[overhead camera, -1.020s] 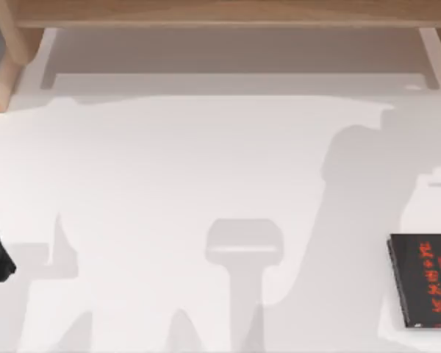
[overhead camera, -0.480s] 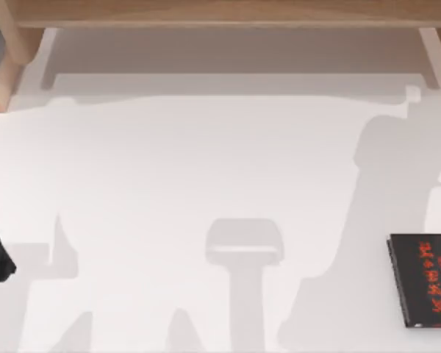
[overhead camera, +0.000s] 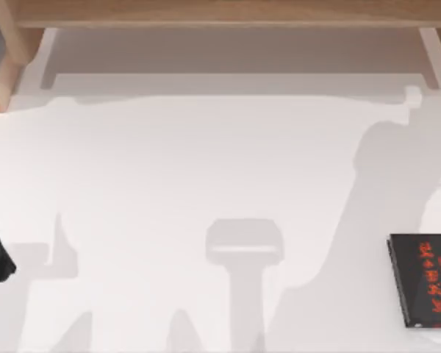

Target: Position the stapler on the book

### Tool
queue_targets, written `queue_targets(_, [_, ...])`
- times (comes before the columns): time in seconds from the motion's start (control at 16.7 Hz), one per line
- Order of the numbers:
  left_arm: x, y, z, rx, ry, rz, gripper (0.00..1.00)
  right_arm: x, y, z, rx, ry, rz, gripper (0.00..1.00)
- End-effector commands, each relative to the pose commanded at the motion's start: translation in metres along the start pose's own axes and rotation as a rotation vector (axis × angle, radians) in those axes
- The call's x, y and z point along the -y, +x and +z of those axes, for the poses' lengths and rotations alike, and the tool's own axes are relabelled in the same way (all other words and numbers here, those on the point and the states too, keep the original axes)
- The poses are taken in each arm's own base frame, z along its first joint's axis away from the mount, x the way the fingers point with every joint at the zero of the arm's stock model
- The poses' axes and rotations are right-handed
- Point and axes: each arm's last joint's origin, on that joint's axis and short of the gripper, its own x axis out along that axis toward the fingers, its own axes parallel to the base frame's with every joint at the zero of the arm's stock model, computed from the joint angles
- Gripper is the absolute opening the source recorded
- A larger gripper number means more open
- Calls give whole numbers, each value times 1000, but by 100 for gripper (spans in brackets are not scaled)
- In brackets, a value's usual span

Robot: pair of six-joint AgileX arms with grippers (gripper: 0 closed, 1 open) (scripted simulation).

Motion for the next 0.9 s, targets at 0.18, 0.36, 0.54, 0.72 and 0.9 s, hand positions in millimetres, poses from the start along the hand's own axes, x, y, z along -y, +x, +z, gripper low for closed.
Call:
queue_targets(0.18, [0,0,0,0,0,0,100,1,2,-9,-5,0,4,100])
queue_targets(0.36, [0,0,0,0,0,0,100,0,7,-12,-9,1,6,100])
queue_targets(0.54, [0,0,0,0,0,0,100,0,18,-9,-10,3,3,100])
queue_targets(0.72, [0,0,0,0,0,0,100,-1,32,0,-4,0,-3,100])
queue_targets(0.9, [0,0,0,0,0,0,100,0,44,8,2,4,-8,100])
